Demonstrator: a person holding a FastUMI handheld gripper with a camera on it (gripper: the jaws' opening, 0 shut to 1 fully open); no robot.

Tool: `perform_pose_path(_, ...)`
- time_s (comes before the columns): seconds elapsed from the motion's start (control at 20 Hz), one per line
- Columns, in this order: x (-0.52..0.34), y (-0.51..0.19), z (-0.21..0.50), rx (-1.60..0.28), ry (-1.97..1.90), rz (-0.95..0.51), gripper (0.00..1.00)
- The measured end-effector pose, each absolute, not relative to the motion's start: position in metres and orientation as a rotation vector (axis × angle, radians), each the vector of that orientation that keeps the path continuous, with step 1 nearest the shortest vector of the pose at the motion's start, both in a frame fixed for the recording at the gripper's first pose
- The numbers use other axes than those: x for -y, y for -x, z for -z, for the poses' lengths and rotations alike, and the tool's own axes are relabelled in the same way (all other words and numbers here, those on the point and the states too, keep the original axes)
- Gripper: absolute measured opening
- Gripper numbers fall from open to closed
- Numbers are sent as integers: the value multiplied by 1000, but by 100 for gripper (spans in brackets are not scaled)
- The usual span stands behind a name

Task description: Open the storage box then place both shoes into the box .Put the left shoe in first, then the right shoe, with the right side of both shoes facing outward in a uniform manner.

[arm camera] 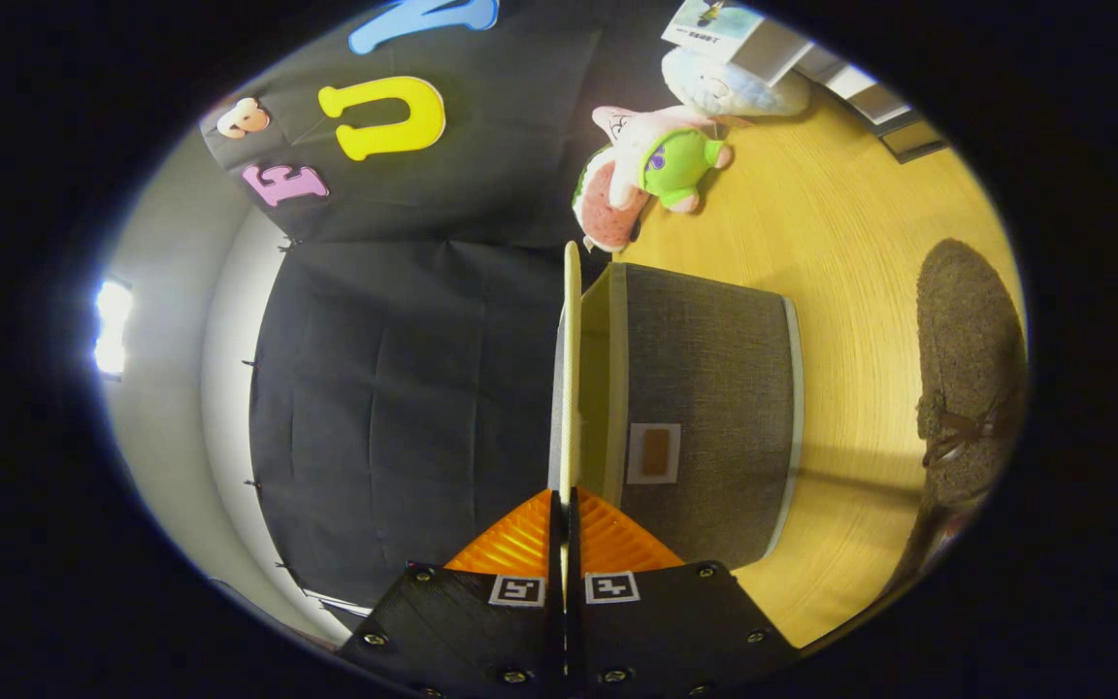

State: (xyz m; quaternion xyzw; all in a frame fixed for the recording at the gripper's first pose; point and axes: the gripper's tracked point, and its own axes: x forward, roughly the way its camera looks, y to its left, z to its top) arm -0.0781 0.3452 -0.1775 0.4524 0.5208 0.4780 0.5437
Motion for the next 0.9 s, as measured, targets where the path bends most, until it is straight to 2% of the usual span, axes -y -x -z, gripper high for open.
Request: perform_pose_path(0.9, -425, 89, 64, -1089, -921, -1248, 1)
